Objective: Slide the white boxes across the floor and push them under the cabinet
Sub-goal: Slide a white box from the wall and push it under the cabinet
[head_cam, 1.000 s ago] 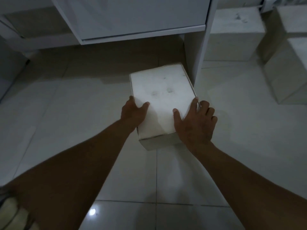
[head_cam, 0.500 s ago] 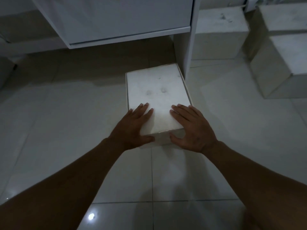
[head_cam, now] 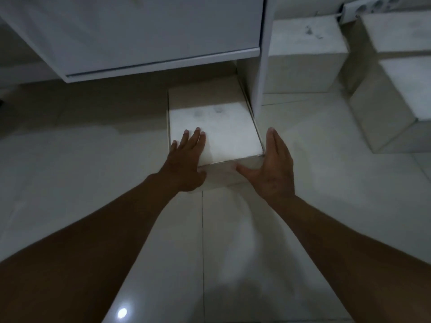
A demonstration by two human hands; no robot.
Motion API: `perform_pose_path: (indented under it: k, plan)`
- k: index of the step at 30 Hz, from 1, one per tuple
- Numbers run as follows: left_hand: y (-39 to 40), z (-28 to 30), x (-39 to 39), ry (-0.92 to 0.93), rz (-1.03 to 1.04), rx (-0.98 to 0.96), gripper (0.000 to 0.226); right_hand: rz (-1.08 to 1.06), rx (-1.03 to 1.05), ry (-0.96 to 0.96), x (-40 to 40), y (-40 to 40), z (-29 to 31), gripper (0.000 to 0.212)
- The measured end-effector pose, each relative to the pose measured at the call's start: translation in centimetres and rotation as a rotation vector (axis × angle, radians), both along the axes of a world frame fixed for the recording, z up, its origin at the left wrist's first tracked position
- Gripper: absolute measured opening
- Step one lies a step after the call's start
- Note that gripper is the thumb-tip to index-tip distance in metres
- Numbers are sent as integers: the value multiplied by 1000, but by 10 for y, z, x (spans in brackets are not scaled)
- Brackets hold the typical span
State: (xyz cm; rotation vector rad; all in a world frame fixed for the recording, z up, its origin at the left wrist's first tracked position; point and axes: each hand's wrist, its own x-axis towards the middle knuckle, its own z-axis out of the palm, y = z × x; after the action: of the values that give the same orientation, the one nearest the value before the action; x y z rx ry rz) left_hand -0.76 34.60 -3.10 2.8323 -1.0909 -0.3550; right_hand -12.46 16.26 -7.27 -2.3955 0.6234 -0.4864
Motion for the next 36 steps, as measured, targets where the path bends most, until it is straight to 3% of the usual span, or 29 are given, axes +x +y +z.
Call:
perform_pose_path:
  k: [5,12,18,22,28,33,36]
  plan:
    - [-11,-11,21,-89,46,-50,111,17,316,-5,27,-13,-12,118]
    - [-20,-14,65,-168,-14,-56,106,55,474,-66,65,-26,-17,116]
    - [-31,-16,90,-235,-49,-43,109,11,507,-67,80,-39,-25,86]
    - [-35,-21,102,-253,-27,-50,107,-7,507,-132,88,-43,-28,53]
    - [-39,-20,109,-236,-20,-60,106,-50,443,-112,93,-43,-31,41]
    - [-40,-18,107,-241,-15,-49,107,-38,457,-73,93,-42,-31,47]
    - [-45,-14,98,-224,35,-8,107,-34,478,27,88,-38,-25,80]
